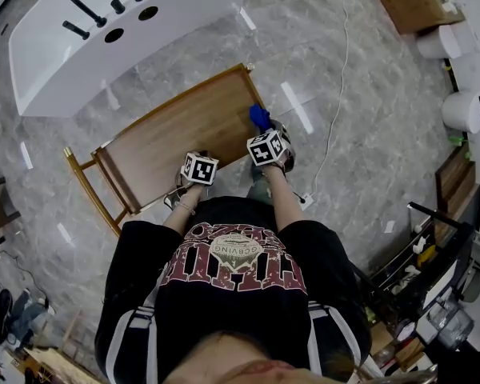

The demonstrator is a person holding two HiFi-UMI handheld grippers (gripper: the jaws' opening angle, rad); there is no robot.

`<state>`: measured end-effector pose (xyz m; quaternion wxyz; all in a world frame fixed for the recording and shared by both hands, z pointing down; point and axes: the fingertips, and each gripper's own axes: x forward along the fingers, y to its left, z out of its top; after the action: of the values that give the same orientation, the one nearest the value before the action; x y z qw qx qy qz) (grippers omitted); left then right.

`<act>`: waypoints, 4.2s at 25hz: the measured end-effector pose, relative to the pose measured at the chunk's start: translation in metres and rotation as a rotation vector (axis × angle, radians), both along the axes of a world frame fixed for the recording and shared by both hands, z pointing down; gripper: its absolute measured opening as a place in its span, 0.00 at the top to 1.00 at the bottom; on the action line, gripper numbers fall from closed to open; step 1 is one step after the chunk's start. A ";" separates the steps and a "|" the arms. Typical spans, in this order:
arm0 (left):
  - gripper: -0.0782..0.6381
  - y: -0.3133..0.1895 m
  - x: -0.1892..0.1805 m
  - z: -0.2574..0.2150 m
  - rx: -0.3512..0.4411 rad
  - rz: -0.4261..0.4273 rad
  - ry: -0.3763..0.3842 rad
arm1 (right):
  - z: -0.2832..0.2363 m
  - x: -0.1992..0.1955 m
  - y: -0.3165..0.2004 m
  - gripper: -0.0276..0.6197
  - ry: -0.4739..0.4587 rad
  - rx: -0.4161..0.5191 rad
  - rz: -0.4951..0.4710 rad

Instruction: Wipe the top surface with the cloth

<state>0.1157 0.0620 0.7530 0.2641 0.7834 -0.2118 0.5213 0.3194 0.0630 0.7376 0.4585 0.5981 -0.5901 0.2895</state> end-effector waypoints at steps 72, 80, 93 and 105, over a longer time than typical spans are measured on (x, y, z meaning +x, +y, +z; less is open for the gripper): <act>0.82 -0.088 -0.083 -0.138 0.305 -0.503 0.260 | -0.131 -0.209 -0.095 0.81 -0.354 0.241 -0.376; 0.82 -0.100 -0.089 -0.202 0.440 -0.501 0.335 | -0.190 -0.227 -0.109 0.81 -0.401 0.352 -0.406; 0.82 -0.120 -0.091 -0.299 0.664 -0.495 0.450 | -0.283 -0.241 -0.126 0.81 -0.413 0.538 -0.464; 0.82 -0.127 -0.084 -0.371 0.802 -0.476 0.549 | -0.348 -0.243 -0.128 0.81 -0.427 0.701 -0.494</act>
<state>0.0313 -0.0650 0.3824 0.1010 0.8605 -0.4890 0.1014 0.0767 -0.0652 0.3891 0.1528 0.4860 -0.8575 0.0719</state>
